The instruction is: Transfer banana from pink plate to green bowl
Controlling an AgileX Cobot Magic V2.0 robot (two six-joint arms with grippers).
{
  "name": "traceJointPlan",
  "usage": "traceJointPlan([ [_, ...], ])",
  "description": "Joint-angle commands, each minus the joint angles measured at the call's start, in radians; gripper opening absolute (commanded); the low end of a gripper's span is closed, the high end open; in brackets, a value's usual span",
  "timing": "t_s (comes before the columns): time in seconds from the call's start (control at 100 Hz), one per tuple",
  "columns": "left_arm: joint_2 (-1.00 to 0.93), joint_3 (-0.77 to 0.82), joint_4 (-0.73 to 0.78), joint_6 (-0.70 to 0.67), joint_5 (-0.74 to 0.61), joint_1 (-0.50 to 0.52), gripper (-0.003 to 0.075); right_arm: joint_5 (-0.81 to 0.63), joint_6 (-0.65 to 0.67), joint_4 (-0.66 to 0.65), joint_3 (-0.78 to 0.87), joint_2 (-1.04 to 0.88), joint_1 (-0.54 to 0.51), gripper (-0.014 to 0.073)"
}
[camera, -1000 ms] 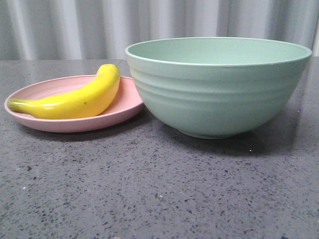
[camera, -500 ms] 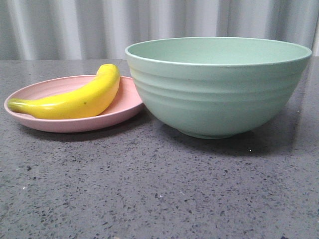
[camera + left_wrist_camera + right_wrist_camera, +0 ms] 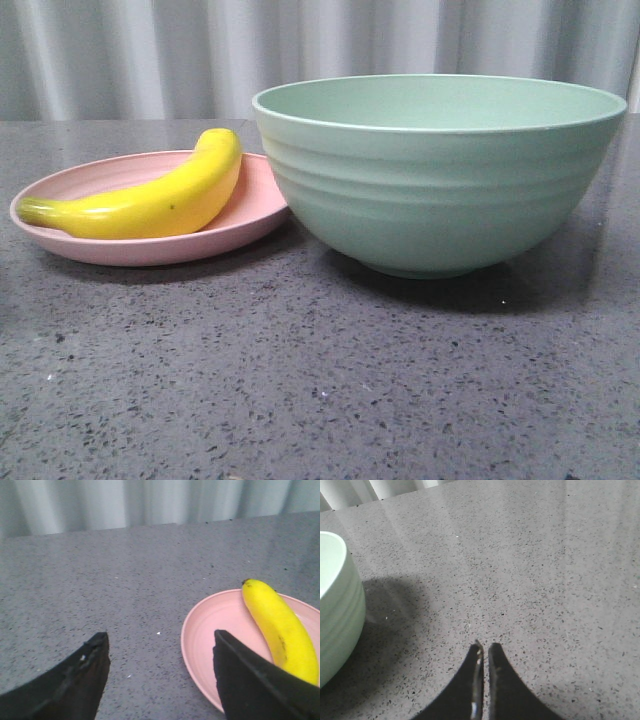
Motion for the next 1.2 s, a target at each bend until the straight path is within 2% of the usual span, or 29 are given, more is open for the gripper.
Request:
traceJointPlan([
  [0.0, 0.069, -0.063, -0.006, 0.005, -0.056, -0.064, 0.0441, -0.092, -0.004, 0.002, -0.028, 0.016, -0.002, -0.0062],
  [0.31, 0.327, -0.199, -0.006, 0.005, 0.000, -0.277, 0.0441, -0.096, -0.004, 0.002, -0.028, 0.016, -0.002, -0.0062],
  [0.5, 0.485, -0.286, -0.007, 0.005, 0.092, -0.341, 0.0441, -0.096, -0.004, 0.002, -0.028, 0.016, -0.002, -0.0062],
  [0.78, 0.627, -0.321, -0.008, 0.005, 0.100, -0.353, 0.0440, -0.096, -0.004, 0.002, -0.028, 0.016, -0.002, -0.0062],
  [1.05, 0.662, -0.321, -0.010, 0.005, 0.100, -0.353, 0.0436, -0.096, -0.004, 0.002, -0.028, 0.016, -0.002, -0.0062],
  [1.19, 0.662, -0.321, -0.010, 0.005, 0.100, -0.353, 0.0330, -0.077, -0.004, -0.020, -0.028, 0.016, -0.002, -0.0062],
])
